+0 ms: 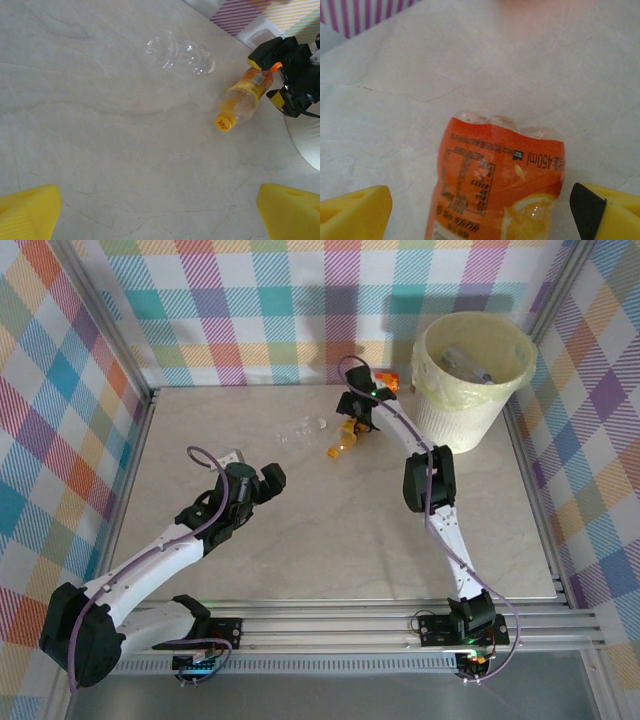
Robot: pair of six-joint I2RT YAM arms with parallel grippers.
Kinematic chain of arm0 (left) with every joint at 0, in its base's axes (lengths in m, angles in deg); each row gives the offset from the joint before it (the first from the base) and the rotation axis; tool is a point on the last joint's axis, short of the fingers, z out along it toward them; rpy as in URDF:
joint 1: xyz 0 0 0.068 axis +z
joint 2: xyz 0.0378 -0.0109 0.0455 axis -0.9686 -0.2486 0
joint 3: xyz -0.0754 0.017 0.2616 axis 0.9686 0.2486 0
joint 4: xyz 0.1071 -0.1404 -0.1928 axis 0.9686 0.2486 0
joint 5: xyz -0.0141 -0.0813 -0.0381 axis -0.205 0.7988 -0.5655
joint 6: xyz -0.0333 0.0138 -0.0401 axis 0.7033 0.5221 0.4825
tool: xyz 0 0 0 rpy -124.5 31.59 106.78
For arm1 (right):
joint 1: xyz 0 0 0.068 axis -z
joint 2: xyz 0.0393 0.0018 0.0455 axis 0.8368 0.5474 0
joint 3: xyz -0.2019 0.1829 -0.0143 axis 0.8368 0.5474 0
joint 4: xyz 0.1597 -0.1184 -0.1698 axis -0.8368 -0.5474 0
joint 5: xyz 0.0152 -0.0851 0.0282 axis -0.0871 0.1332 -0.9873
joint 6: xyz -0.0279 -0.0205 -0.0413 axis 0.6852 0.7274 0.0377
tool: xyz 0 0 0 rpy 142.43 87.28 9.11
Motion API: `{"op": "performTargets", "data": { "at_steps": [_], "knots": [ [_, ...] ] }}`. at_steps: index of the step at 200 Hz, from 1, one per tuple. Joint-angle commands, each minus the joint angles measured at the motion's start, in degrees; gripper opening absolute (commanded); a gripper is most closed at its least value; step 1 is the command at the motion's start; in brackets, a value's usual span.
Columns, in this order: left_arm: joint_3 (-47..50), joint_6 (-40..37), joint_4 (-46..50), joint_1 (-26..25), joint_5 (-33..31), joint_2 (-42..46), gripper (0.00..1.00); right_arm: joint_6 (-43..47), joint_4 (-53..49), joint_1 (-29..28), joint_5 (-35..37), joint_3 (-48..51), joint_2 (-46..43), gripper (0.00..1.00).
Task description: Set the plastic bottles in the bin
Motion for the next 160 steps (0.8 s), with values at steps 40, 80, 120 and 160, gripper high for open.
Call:
{"op": "performTargets", "data": {
  "at_steps": [40, 80, 120, 160],
  "knots": [
    [0.5, 0.6, -0.1, 1.0, -0.2, 0.4, 1.0, -1.0, -3.4, -0.2, 0.8, -0.1, 0.9, 0.8],
    [0.1, -0.2, -0.9, 1.1, 2.3, -0.2, 1.0, 3.5, 3.7, -0.1, -2.1, 8.3, -5.8, 0.64],
    [-0.6, -1.0, -1.8, 1.3, 4.2, -1.3, 1.0, 9.0, 14.7, -0.1, -6.6, 23.9, -18.5, 0.57],
    [-1.8, -1.8, -3.5, 1.2, 8.3, -3.1, 1.0, 16.8, 27.0, -0.1, -13.4, 42.6, -34.9, 0.52]
  ]
}}
